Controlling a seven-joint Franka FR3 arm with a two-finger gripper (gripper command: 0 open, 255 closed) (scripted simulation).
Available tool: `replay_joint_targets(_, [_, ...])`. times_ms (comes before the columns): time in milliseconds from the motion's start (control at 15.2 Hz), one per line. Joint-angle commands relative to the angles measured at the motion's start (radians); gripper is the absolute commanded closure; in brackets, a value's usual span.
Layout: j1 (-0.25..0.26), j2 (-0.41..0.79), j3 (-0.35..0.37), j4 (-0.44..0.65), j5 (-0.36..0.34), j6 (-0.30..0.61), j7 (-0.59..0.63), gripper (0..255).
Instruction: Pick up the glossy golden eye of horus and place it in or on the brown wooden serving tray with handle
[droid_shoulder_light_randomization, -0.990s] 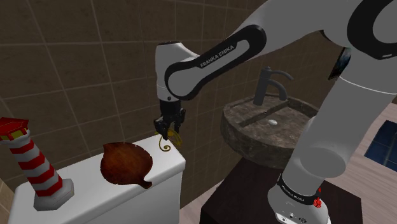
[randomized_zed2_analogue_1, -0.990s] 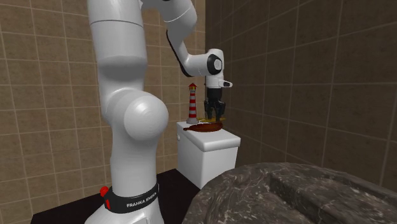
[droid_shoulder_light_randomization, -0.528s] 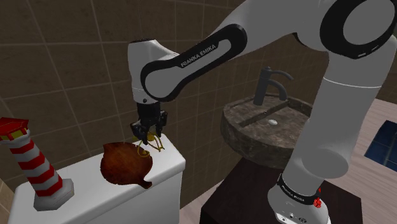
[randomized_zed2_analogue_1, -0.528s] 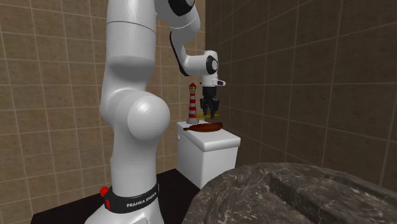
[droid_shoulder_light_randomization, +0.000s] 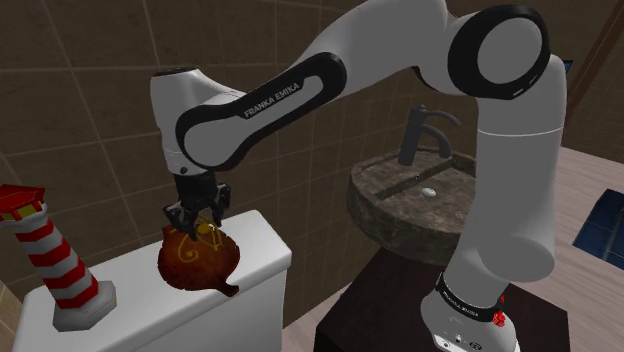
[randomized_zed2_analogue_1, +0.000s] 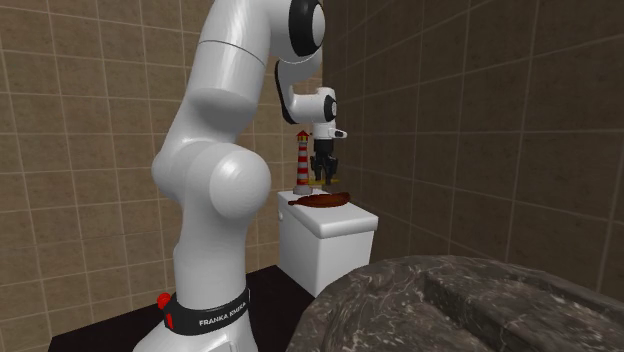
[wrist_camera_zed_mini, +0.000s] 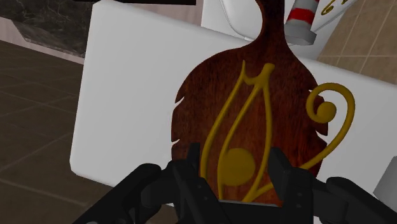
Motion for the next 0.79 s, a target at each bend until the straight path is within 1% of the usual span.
replay_joint_targets(0, [0.002,0.012,-0.003,-0.013,-0.007,0.024,0.004,255])
replay_joint_targets(594, [0.013,0.073,-0.018,-0.057,-0.041,0.125,0.026,255])
replay_joint_targets(726, [0.013,0.078,-0.019,-0.06,-0.044,0.131,0.027,255])
